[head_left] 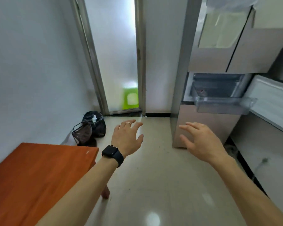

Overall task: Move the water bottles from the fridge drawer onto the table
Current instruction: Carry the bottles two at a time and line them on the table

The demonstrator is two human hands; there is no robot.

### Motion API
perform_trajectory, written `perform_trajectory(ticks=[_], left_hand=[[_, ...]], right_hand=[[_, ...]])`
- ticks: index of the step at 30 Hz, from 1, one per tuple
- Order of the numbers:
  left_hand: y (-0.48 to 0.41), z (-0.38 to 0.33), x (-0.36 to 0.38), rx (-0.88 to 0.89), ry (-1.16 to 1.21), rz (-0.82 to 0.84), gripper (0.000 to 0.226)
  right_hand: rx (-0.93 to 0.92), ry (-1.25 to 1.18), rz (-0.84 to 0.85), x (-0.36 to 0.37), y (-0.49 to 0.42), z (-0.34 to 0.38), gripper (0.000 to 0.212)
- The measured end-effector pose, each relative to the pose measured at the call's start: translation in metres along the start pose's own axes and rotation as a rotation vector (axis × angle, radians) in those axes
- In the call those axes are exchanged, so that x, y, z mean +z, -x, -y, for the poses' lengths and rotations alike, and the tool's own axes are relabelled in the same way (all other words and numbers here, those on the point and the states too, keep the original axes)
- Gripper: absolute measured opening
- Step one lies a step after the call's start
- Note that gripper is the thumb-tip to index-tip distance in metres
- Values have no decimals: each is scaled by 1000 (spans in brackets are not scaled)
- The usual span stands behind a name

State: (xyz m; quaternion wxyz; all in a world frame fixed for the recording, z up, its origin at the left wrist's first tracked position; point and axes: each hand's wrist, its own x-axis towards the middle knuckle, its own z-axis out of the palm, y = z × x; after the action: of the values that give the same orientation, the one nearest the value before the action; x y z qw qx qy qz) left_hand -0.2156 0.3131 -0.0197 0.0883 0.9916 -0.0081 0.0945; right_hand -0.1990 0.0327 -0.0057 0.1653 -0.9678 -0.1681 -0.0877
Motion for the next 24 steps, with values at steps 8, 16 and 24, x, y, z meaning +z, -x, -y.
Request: perform_trajectory(ticks=[8,16,24], left_hand=[[-125,-119,51,218,68,-48,46],[-279,-189,114,282,125,-52,46],[-421,-243,165,329,80,67,49]], right_hand=[[154,-52,-159,-14,-29,-142,42],[244,-80,-186,-9,-128,-259,38],[316,-10,-99,-6,-241,-357,41]])
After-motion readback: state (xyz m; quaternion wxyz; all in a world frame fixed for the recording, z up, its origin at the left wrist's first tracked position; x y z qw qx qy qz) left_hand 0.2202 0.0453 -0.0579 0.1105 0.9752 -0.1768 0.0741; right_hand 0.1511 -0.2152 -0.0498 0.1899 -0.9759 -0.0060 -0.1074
